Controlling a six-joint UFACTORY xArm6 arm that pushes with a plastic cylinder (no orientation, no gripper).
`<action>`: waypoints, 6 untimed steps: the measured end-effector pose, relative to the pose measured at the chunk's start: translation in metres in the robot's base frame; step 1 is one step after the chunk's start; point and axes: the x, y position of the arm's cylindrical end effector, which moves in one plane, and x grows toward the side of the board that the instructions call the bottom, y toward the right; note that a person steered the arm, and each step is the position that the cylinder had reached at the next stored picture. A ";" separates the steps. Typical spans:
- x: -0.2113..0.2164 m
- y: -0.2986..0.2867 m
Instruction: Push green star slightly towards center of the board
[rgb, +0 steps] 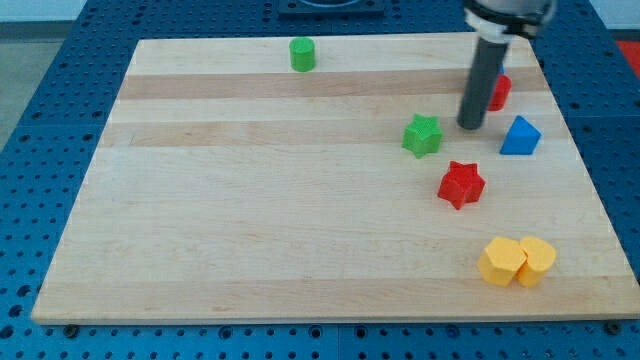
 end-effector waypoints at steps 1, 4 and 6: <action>0.027 0.003; -0.013 -0.085; -0.033 -0.105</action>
